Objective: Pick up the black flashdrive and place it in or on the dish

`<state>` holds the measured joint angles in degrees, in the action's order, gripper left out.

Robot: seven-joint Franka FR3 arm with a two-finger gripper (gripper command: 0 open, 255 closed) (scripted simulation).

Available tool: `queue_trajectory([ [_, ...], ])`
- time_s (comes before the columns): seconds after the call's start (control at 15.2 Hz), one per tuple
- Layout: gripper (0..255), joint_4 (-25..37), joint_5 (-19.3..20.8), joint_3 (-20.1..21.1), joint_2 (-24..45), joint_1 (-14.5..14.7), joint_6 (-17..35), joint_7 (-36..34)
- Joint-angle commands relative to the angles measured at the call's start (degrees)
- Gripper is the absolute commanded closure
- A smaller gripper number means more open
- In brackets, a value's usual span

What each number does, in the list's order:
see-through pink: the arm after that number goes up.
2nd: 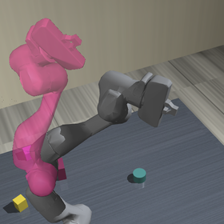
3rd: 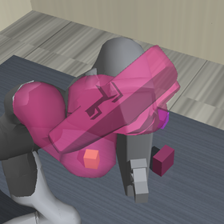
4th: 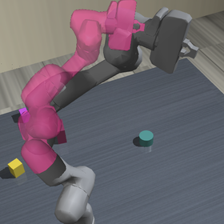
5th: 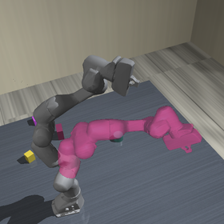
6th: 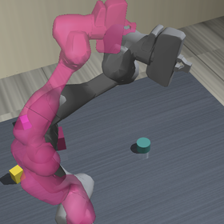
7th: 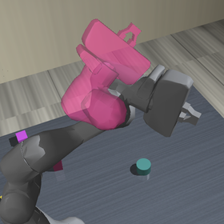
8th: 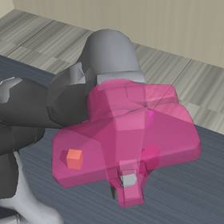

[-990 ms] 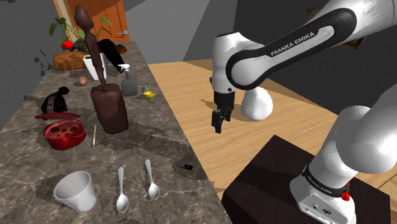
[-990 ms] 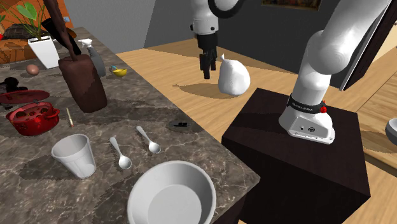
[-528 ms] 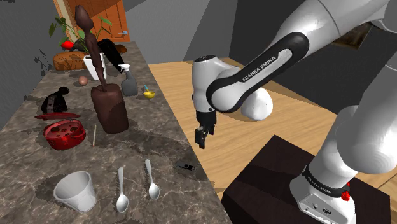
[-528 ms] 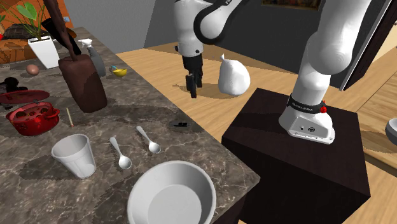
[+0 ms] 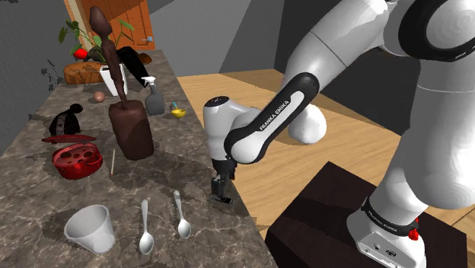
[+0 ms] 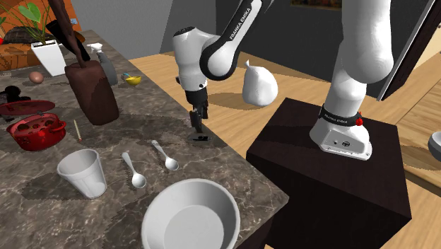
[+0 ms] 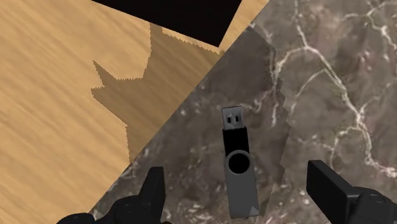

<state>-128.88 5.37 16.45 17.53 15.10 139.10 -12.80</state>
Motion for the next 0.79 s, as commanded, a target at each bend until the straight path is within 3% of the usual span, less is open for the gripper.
queue_trajectory([
  [0.0,0,3.3,1.9,-0.3,4.3,1.3,0.9,-1.0],
  [0.73,0,2.9,4.0,-1.7,9.0,2.4,5.8,-2.3],
])
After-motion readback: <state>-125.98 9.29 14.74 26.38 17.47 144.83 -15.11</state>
